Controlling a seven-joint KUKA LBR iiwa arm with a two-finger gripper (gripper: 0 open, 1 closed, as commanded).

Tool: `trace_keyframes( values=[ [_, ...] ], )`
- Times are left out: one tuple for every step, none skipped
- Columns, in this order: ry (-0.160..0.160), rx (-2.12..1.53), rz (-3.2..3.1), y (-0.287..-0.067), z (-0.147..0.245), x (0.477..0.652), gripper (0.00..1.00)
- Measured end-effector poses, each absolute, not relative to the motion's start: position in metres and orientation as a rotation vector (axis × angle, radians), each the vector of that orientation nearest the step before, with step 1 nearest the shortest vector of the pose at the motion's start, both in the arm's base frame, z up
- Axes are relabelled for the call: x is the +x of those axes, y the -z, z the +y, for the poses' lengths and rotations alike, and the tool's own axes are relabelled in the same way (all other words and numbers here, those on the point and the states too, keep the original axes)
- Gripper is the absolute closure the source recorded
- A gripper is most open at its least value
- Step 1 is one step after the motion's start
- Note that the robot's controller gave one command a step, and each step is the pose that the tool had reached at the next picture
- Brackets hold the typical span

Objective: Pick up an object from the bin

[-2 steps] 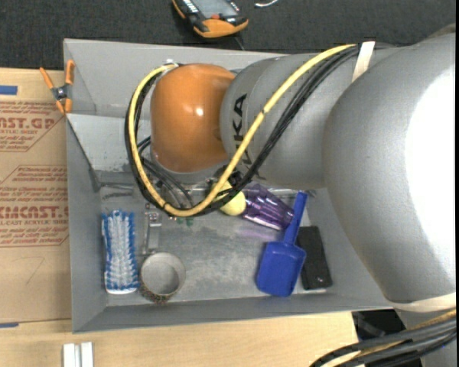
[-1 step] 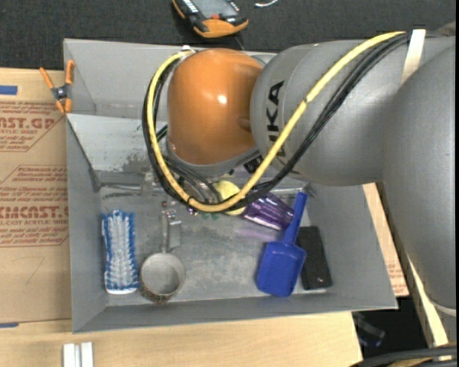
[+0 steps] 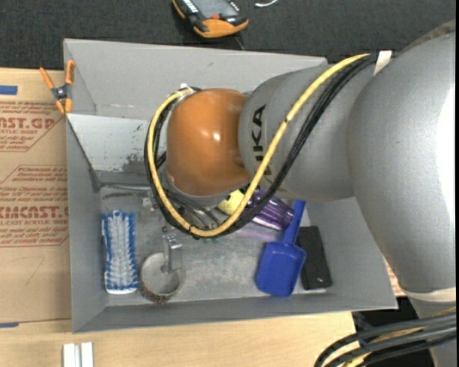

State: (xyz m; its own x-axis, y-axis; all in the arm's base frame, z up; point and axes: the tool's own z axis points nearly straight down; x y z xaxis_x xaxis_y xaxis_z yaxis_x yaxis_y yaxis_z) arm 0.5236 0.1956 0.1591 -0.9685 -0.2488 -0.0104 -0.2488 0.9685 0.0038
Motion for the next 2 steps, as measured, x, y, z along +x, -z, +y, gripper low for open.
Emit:
trace_keyframes(
  values=[
    [-0.004, -0.612, 3.069, -0.153, 0.198, 0.490, 0.00],
    [-0.007, -0.457, 3.102, -0.107, 0.171, 0.521, 0.00]
  ],
)
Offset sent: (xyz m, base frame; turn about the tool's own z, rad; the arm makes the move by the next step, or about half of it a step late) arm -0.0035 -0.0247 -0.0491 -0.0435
